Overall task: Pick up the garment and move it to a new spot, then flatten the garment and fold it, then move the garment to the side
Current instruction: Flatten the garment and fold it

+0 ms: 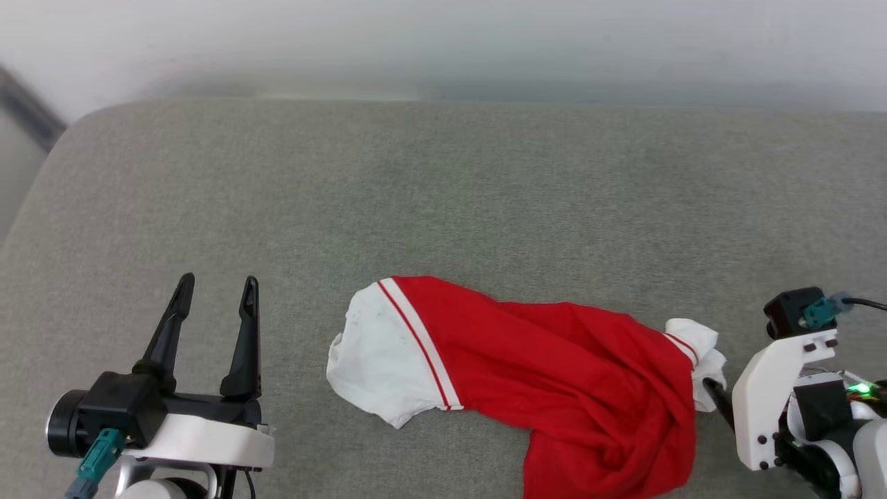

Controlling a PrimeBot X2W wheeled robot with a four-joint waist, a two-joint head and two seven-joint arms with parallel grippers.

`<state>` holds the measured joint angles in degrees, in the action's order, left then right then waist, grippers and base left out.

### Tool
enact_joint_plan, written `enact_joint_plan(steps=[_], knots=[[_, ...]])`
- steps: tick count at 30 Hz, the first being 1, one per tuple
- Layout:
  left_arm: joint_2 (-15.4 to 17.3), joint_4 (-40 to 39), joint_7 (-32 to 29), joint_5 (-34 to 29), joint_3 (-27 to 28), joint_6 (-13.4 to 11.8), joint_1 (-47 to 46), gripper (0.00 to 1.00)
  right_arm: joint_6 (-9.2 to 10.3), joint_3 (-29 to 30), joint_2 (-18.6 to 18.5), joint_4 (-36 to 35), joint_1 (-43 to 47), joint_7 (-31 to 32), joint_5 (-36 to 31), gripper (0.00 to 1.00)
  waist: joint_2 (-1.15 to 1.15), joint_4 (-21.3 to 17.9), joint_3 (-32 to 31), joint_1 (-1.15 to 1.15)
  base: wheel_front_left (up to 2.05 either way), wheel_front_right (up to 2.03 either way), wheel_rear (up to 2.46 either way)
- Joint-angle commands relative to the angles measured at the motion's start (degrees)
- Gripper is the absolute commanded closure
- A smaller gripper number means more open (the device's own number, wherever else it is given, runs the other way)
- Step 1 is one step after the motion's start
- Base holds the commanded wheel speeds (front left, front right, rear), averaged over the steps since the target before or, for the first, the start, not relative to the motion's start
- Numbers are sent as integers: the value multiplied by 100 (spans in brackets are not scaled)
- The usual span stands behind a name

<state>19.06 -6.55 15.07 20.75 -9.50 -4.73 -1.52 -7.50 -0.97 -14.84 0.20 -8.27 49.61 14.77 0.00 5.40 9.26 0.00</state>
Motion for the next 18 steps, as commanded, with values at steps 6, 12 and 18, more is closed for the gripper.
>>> enact_joint_plan(steps=[6,12,18], knots=[[-160,76,14,-130,109,176,-175,0,2,-150,-84,378,-109,-13,-191,0,0,382,309,0,0,0,0],[-282,156,14,-211,217,290,-204,0,2,-271,30,980,-53,-254,-345,0,0,506,438,0,0,0,0],[-374,289,14,-275,340,374,-215,0,3,-273,-245,1272,-89,-628,-361,100,0,436,320,0,0,0,0]])
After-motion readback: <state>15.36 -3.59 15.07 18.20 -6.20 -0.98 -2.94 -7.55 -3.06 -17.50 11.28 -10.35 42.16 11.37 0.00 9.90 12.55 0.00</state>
